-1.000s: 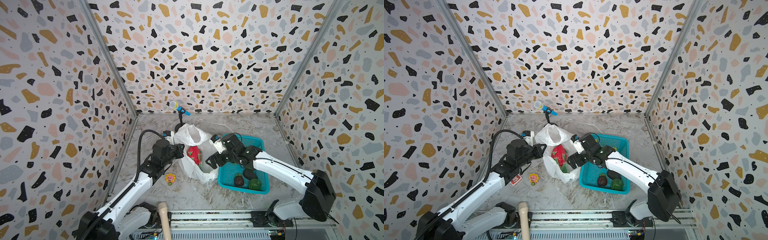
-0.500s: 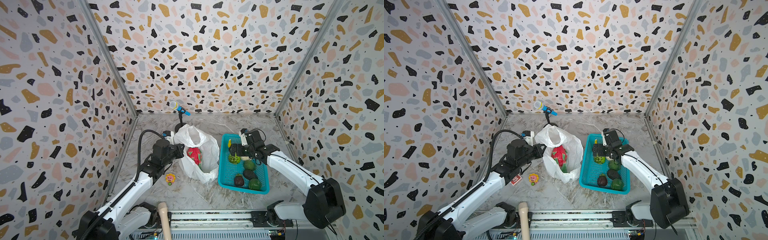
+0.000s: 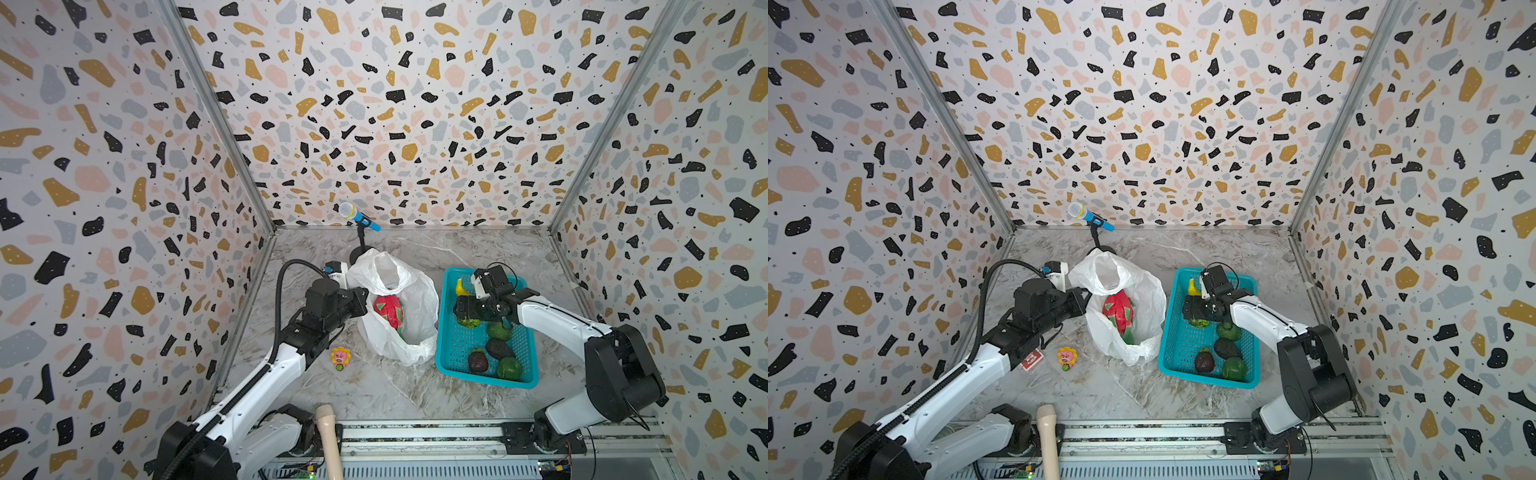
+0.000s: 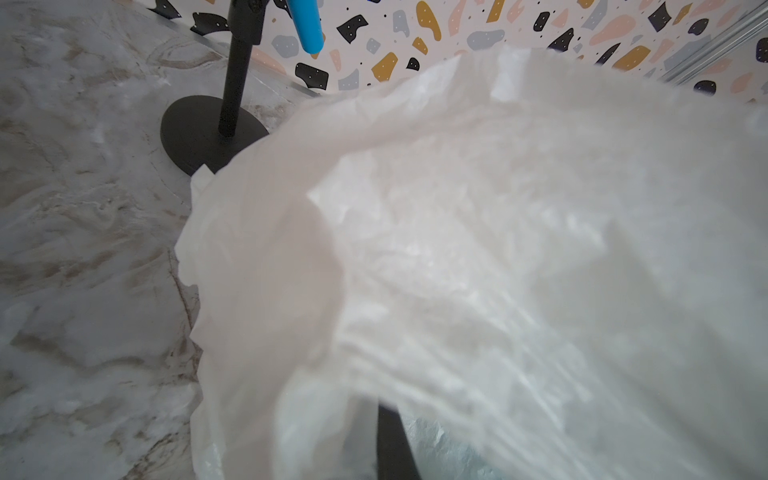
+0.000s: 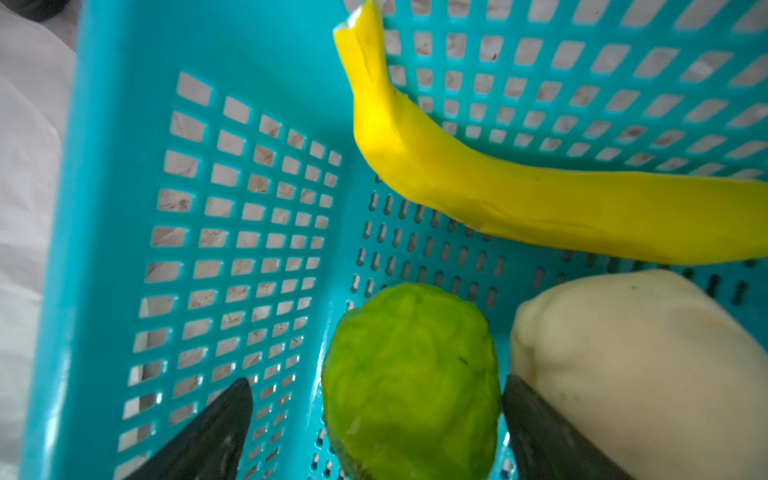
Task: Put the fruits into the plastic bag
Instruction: 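Grasp the green guava with the right gripper and lift it, then carry the guava into the bag and open the right gripper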
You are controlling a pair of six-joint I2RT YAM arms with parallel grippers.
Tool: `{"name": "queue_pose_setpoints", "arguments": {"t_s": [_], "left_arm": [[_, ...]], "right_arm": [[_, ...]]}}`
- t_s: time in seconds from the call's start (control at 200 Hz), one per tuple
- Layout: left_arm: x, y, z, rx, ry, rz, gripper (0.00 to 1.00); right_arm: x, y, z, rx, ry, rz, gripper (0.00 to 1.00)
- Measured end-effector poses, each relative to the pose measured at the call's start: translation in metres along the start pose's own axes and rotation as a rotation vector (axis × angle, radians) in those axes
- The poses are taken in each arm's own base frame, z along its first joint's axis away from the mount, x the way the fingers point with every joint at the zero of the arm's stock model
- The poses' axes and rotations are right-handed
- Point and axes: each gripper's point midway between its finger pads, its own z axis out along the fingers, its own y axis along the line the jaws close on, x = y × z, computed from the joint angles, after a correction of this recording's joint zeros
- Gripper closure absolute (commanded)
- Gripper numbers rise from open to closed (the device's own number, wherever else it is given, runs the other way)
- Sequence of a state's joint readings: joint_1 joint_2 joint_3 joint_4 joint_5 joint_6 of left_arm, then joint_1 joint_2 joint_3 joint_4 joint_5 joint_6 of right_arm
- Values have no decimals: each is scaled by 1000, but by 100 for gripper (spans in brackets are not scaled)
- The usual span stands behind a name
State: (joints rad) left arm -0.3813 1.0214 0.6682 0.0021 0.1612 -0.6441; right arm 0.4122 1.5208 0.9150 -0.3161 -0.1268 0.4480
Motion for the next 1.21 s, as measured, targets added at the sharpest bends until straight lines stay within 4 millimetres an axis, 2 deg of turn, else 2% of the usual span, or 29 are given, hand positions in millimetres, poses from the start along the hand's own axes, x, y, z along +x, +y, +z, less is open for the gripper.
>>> {"name": "queue_pose_setpoints", "arguments": {"t_s": [0.245, 0.47, 0.561, 0.661, 0.766, 0.866, 0.981, 1.081, 1.161, 1.206], "left_arm": [[0, 1, 0, -3, -2, 0, 100], [0, 1, 0, -4, -2, 0, 100], [0, 1, 0, -4, -2, 0, 100], [0, 1, 0, -3, -2, 0, 100], [0, 0, 0, -3, -2, 0, 100], [0, 0, 0, -2, -2, 0, 100], [0, 0, 0, -3, -1, 0, 100], [0, 0, 0, -2, -1, 0, 100], [0, 0, 0, -3, -1, 0, 100], [0, 0, 0, -3, -1, 0, 100]], "right_arm": [[7, -5, 18, 6, 28, 22, 27], [7, -4, 19, 4, 26, 26, 46], [4, -2, 12, -2, 5, 21, 48], [-7, 7, -10, -26, -58, -13, 49], [-22, 35, -44, -93, -158, -105, 49], [-32, 83, -82, -217, -241, -241, 49], [-34, 129, -108, -348, -274, -359, 49], [-21, 159, -111, -433, -240, -431, 49], [-8, 174, -96, -468, -183, -459, 49], [-1, 182, -81, -475, -138, -464, 49]]}}
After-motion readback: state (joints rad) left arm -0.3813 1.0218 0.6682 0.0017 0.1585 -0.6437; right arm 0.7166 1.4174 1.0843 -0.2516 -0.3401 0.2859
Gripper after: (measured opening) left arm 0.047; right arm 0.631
